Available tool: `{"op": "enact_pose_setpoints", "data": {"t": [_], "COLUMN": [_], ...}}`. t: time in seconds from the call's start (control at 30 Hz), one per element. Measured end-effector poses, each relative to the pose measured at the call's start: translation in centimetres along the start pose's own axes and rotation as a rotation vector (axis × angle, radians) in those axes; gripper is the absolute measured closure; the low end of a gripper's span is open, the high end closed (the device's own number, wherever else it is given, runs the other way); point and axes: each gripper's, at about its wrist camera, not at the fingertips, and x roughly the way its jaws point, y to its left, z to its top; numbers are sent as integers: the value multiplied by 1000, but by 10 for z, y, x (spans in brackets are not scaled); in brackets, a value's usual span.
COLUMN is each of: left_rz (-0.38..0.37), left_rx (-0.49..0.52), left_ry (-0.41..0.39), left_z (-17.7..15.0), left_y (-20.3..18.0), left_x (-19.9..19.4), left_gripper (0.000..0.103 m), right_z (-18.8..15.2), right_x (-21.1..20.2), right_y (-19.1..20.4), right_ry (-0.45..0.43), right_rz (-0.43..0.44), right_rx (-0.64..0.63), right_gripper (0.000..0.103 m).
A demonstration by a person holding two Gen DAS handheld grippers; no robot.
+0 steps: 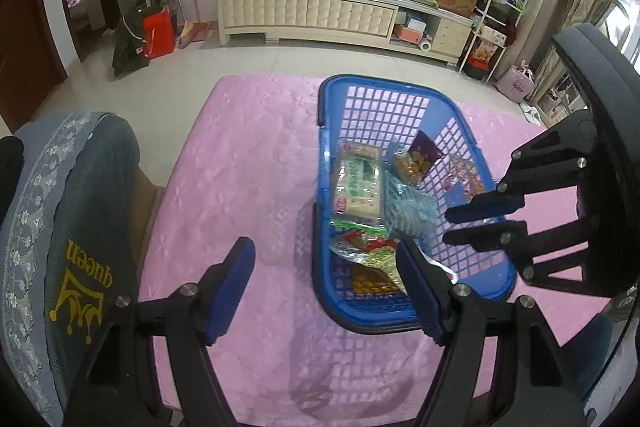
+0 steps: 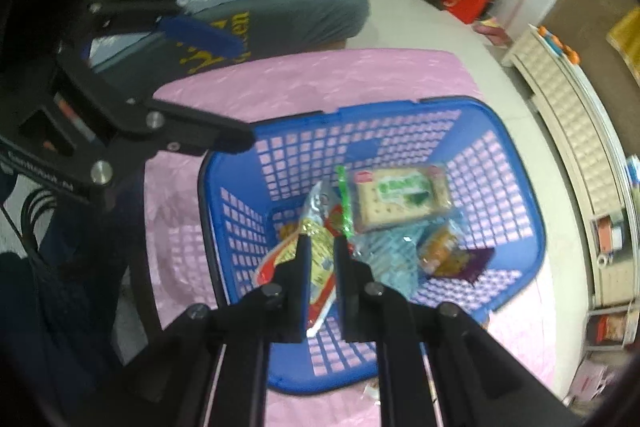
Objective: Organize snacks
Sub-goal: 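Move the right gripper back toward the remaining snacks, then move the left gripper to the white cracker pack and grasp it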
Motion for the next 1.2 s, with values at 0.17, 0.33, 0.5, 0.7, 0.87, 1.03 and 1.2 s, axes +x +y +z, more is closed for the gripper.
{"op": "enact_pose_setpoints", "data": {"t": [0.17,0.33,0.5,0.7,0.87,1.03,1.2], "left_rz": [-16,-31,-40,-74,-111,-126,-125], "left_rx": [24,83,158,207,238,292,343], "left_ry": [-21,-46,-71,-70,-79,-59,-36], "left_z": [3,5,7,9,8,3,1], "left_y": [-19,-48,-81,-119,-151,-185,-216], "left_x": [-8,-14,-15,-10,-5,7,24], "left_gripper": [26,23,22,22,22,22,22], "right_z": [-24,-54,-86,-130,-167,-195,-221], "right_x": [-25,-48,-72,-102,-123,-129,-129], "right_y": [-10,-22,-28,-36,-34,-34,-43], "right_ry": [-29,-61,-117,-187,-239,-250,-247], "right_rz": [-35,-84,-179,-227,-327,-408,-435], "right_rx": [96,205,300,437,483,528,598], "right_gripper": [89,75,22,15,9,7,6]}}
